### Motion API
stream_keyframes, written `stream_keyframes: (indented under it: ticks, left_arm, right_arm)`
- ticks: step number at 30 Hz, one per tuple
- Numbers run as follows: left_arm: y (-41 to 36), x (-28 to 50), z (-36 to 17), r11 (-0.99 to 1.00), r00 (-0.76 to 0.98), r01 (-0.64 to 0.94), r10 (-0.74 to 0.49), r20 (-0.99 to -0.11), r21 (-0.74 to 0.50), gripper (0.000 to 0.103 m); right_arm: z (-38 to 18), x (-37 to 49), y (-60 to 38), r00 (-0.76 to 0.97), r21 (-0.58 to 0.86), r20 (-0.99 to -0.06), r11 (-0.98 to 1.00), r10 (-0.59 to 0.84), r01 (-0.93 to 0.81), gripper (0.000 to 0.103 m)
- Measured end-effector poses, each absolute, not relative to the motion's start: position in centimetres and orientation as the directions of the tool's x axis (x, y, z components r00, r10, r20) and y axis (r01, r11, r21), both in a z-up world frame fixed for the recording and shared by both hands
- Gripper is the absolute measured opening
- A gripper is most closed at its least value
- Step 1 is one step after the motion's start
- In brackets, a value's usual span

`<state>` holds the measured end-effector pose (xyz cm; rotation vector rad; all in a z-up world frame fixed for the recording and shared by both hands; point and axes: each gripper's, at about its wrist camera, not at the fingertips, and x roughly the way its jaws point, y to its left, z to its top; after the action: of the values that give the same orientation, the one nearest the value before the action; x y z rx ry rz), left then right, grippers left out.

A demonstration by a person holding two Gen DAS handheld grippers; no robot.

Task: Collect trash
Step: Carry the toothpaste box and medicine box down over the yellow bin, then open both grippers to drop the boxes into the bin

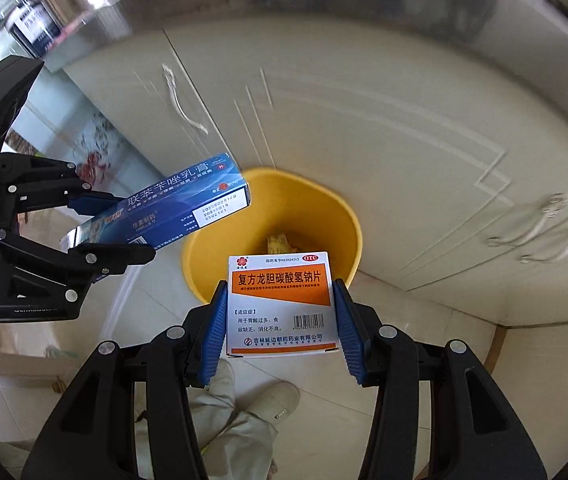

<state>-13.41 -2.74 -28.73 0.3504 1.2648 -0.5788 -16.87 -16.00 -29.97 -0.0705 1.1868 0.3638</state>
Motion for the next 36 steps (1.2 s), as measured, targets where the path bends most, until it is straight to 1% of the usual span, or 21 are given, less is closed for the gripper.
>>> stream_keyframes:
  ticks: [4,12,19,27,34,36]
  left_arm:
    - [-2.9,-12.3,-31.8,0.803,0.149,0.592,-0.190,-0.970,-0.066,0.040]
    - [-3.2,-11.1,-36.5,0.795,0.092,0.603,-0.150,-0.984,-0.065,0.040]
    - [-2.9,-10.7,-38.5,0.788,0.058,0.612,-0.123,-0.991,-0.062,0.040]
    - [-3.5,-10.2,-40.0,0.774,0.060,0.633,-0.058,-0.996,-0.007,0.040]
    - [-3.6,-9.9,-40.5,0.774,0.061,0.633,-0.049,-0.997,0.000,0.040]
    - [-3.7,-9.9,-40.4,0.777,0.064,0.629,-0.052,-0.997,0.000,0.043]
  right_arm:
    - [-33.4,-15.4,-15.9,0.270,0.146,-0.932,0.933,0.241,-0.330,0.052]
    - [-37.8,-13.3,-15.3,0.201,0.151,-0.951,0.921,0.234,-0.358,0.052]
    - [-40.1,-12.1,-13.8,0.169,0.123,-0.964,0.910,0.204,-0.397,0.052]
    - [-42.0,-10.9,-14.0,0.152,0.113,-0.970,0.905,0.190,-0.411,0.052]
    - [-42.4,-10.3,-13.7,0.143,0.131,-0.967,0.894,0.210,-0.428,0.053]
    - [-42.6,-10.3,-13.6,0.142,0.123,-0.969,0.894,0.202,-0.431,0.053]
